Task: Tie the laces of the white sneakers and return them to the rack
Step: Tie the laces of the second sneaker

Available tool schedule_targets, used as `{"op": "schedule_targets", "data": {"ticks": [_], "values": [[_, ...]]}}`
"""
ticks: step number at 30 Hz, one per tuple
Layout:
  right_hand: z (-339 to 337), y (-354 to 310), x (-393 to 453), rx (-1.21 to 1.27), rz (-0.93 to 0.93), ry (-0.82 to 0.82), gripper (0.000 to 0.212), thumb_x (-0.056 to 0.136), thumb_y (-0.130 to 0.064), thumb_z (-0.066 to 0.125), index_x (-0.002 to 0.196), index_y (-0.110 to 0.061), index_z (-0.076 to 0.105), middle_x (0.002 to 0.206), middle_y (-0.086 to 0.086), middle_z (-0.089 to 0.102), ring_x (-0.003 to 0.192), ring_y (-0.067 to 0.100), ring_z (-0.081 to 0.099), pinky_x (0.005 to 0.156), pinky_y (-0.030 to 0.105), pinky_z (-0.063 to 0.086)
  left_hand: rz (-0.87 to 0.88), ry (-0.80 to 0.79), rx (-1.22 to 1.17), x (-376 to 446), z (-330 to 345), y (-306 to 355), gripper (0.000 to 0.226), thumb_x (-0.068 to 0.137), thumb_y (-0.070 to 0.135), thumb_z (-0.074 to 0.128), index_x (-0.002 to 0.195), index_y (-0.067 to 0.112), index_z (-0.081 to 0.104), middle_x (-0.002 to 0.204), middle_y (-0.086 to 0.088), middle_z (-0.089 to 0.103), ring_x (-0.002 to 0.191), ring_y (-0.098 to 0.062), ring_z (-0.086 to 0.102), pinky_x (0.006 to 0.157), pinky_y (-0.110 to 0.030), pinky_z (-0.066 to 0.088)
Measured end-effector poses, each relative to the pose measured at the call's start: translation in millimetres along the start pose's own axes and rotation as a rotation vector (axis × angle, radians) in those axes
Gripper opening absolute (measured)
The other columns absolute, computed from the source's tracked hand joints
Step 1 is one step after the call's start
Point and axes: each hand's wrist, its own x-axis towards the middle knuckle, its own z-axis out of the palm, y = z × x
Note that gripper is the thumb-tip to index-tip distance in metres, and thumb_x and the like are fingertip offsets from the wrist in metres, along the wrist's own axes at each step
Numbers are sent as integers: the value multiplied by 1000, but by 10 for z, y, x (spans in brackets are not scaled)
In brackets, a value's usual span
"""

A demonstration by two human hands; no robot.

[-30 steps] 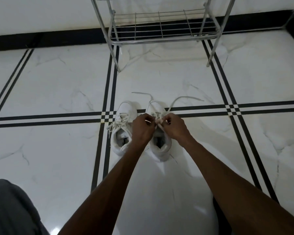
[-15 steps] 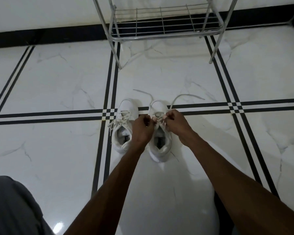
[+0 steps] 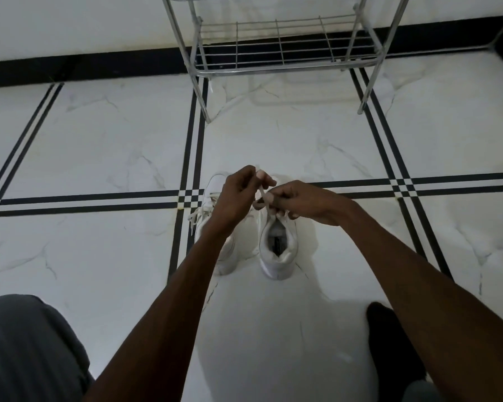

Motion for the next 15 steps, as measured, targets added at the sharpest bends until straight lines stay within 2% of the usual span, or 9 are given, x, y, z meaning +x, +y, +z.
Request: {"op": "schedule_targets", "data": {"ticks": [3,4,7,10,13,15], "values": [[-11,71,14,-121,-47,172,27,91,-46,65,83,-24,77,79,-6,74,81,14,69,78,37,54,-73,-57,7,-61,88,-66,42,111,28,39,104,-5,63,87,-2,70,78,-1,68,73,-14,52],[-16,95,18,-162,-53,203,25,88,-47,67,78,-26,76,76,-6,75,83,16,71,80,39,56,-79,-83,10,-77,115,-76,42,112,28,37,103,-4,63,86,-2,70,78,1,68,75,-12,51],[-58,116,-1,-218,-63,254,18,83,-40,75,79,-23,79,75,-4,77,80,13,73,78,36,58,-100,-155,5,-68,139,-126,51,112,35,33,106,-7,60,96,-13,76,97,-14,74,91,-23,55],[-97,74,-12,-326,-104,329,11,78,-26,82,87,-21,82,78,-2,77,76,13,72,69,31,56,-94,-145,13,-65,148,-119,54,111,40,33,110,-8,59,104,-24,74,103,-30,72,90,-28,55],[-65,87,39,-377,-156,447,12,74,-15,82,85,-21,82,73,-4,75,66,10,69,62,28,56,-96,-67,53,-58,178,-160,50,110,39,38,111,-7,57,108,-26,70,105,-35,69,92,-40,54],[-39,112,82,-378,-179,532,11,73,-14,83,82,-17,82,76,-1,76,65,8,67,60,22,51,-101,-33,59,-71,184,-181,45,111,38,37,115,-2,57,109,-21,71,105,-31,70,93,-43,54]]}}
